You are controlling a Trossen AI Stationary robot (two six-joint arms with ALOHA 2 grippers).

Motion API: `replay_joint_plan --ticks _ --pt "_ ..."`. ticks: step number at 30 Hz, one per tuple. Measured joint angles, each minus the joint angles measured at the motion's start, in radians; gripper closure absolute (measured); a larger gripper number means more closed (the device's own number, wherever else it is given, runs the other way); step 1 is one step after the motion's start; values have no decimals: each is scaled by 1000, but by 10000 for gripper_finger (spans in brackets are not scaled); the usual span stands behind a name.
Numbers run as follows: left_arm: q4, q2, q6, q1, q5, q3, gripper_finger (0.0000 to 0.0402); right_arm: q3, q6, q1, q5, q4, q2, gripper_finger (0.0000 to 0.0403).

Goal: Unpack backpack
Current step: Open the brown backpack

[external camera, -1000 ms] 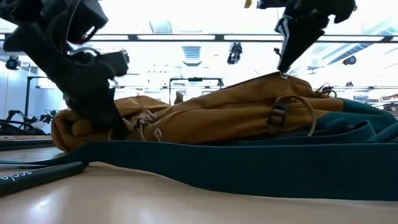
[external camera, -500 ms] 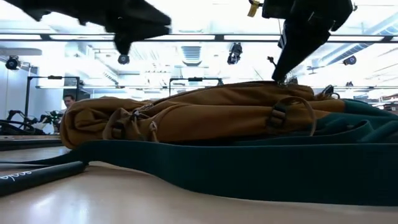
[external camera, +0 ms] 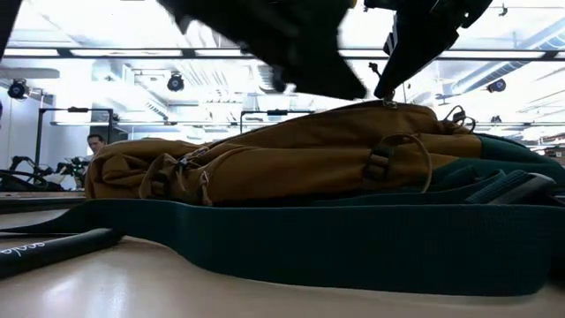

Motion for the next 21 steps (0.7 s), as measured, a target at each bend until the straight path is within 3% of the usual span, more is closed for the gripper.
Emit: replay_joint_plan --ticks 6,21 --pt "-186 88 25 14 -8 149 285 -1 -6 19 4 -5 -2 402" --pt "-204 9 48 33 -19 145 285 1 -46 55 -18 -74 -26 403"
